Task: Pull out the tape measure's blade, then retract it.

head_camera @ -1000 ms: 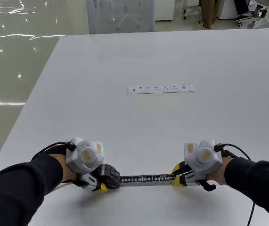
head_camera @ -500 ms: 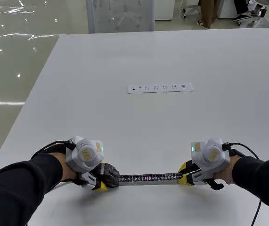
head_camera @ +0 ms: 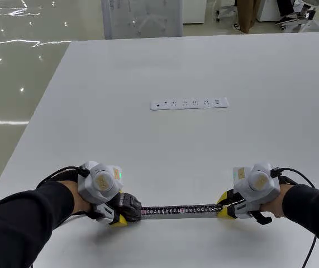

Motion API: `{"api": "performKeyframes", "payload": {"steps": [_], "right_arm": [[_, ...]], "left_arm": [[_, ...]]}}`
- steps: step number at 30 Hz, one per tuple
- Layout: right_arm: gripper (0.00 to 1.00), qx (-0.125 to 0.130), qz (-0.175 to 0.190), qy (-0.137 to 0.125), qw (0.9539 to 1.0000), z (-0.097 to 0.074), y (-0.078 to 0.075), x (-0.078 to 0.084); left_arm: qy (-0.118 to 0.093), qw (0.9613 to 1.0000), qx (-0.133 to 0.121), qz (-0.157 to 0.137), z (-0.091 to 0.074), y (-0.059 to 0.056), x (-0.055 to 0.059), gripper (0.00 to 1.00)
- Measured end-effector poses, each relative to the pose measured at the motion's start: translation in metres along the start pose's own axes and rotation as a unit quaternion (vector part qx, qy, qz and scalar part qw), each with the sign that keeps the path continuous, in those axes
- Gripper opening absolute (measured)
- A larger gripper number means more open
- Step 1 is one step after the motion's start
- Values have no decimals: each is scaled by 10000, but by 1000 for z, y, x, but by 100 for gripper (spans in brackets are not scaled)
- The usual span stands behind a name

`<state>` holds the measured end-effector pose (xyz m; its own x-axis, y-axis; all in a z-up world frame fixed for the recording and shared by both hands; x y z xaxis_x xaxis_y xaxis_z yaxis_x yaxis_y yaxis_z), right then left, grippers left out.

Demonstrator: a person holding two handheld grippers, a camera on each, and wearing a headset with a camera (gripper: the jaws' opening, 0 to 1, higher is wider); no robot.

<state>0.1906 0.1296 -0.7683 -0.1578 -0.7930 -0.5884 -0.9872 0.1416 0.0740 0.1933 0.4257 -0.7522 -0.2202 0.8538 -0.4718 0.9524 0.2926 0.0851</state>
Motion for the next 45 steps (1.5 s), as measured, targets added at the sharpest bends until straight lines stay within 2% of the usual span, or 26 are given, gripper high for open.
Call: {"api": "performKeyframes", "payload": {"steps": [27,45], "right_arm": [[11,46,125,96,9999,-15,-4,20],[11,52,145,99,9998,-16,-3,20]], "left_arm": [[17,10000,-9,22,0,0,-1,39],[2,10000,-19,12,0,0,-1,39]]}}
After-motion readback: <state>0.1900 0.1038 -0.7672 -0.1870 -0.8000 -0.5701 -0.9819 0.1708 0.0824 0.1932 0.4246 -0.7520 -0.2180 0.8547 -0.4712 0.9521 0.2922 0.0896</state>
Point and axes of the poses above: the centre of the closed fingertips' face, and the gripper's own axes: z roughly forward along the fingers, y roughly to its left, x roughly out of its underside, the point moved 7 cm from there along -z, roughly backward along the fingers, and after that the axes turned 4 degrees about -x, right-handed, at the moved point
